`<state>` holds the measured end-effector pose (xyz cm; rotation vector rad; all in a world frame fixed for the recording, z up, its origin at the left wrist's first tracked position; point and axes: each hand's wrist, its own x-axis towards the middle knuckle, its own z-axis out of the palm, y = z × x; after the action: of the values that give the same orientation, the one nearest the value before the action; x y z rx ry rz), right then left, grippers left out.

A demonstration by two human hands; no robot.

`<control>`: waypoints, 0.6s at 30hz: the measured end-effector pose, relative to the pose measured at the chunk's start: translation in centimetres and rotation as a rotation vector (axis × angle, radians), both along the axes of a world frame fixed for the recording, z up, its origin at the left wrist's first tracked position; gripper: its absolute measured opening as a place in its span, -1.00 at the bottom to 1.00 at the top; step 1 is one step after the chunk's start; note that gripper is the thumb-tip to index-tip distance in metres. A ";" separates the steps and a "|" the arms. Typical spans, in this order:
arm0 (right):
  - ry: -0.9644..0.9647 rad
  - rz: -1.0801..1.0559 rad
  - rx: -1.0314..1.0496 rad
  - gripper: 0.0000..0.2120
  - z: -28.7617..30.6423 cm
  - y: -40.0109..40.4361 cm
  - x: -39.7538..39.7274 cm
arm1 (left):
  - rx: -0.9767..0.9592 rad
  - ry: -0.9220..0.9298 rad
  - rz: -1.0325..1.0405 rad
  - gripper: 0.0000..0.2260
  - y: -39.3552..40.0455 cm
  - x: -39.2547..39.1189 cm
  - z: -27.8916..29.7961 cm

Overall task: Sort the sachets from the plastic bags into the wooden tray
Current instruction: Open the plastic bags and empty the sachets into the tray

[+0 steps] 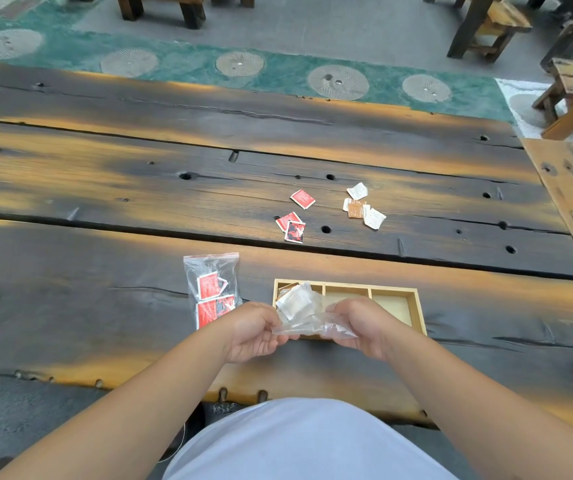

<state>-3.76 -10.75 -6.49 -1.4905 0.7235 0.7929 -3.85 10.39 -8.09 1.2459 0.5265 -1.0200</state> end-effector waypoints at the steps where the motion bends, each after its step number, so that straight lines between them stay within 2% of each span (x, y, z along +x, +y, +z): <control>1: -0.002 0.005 0.012 -0.76 0.1 0.0 -0.3 | 0.005 -0.006 -0.004 -0.68 0.0 -0.3 0.1; 7: -0.046 -0.031 0.051 -0.80 -0.3 -0.4 -2.6 | 0.054 -0.033 -0.005 -0.73 -0.4 -2.1 1.0; 9: -0.060 -0.021 0.040 -0.74 -0.9 -0.7 -3.5 | 0.070 -0.046 -0.018 -0.70 -0.5 -2.6 1.0; 12: -0.078 -0.026 0.031 -0.80 -1.1 -1.1 -4.6 | 0.097 -0.064 -0.004 -0.68 -0.7 -3.3 1.1; 18: -0.106 -0.100 0.145 -0.77 -1.6 -1.7 -5.0 | 0.110 -0.120 0.038 -0.55 -1.2 -4.0 1.3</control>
<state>-8.77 -12.45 -8.13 -1.3452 0.6421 0.6709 -7.90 9.21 -6.76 1.3808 0.5163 -0.8878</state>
